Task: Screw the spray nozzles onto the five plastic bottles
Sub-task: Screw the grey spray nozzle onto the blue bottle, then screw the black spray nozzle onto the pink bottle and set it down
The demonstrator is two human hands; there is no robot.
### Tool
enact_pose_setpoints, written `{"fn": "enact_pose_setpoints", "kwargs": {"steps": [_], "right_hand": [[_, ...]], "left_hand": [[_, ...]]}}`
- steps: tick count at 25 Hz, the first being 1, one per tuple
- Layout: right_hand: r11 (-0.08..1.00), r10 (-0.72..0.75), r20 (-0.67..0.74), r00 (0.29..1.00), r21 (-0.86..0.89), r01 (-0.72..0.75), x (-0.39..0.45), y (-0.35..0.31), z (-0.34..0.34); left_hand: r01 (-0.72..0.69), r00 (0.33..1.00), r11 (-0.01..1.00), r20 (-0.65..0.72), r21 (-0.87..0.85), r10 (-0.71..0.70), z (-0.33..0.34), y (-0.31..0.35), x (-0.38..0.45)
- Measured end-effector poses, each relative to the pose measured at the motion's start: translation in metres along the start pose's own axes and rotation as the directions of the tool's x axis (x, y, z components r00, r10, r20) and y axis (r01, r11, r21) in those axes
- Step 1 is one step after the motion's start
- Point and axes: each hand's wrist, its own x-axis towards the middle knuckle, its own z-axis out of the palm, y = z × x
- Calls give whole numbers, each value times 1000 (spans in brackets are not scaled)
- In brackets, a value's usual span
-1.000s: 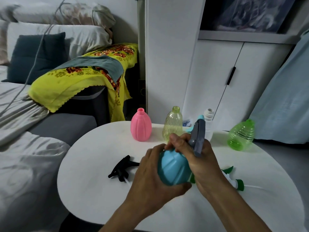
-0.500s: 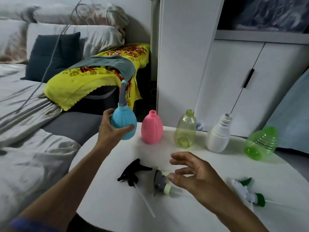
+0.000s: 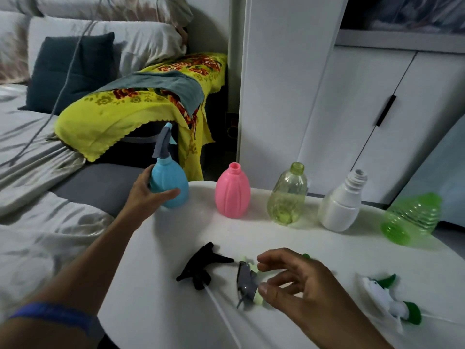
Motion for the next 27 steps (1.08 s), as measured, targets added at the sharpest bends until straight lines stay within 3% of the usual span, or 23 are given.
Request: {"fn": "enact_pose_setpoints", "kwargs": {"steps": [4, 7, 11, 14, 17, 20, 25, 27], "right_hand": [[999, 9, -18, 1000, -36, -9, 0, -2, 0], [986, 8, -32, 999, -169, -14, -3, -5, -3], [897, -65, -41, 997, -440, 41, 7, -8, 8], [858, -169, -21, 985, -494, 137, 14, -5, 44], [723, -194, 133, 972, -651, 233, 21, 8, 90], [555, -131, 200, 971, -797, 239, 27, 11, 116], [466, -162, 110, 981, -868, 174, 29, 12, 109], [513, -154, 117, 981, -839, 181, 24, 11, 104]], "left_hand": [[43, 999, 999, 20, 9, -43, -2, 0, 2], [99, 994, 994, 31, 45, -100, -2, 1, -3], [217, 976, 964, -66, 155, -209, -11, 7, -28], [289, 950, 947, -166, 141, -265, -25, 33, -42], [157, 975, 981, -172, 109, -137, -24, 67, -63], [-1, 997, 965, -70, 262, 20, -9, 82, -97], [-163, 983, 876, 0, 454, 183, 3, 84, -115], [-172, 983, 863, 23, 475, 184, 6, 82, -116]]}}
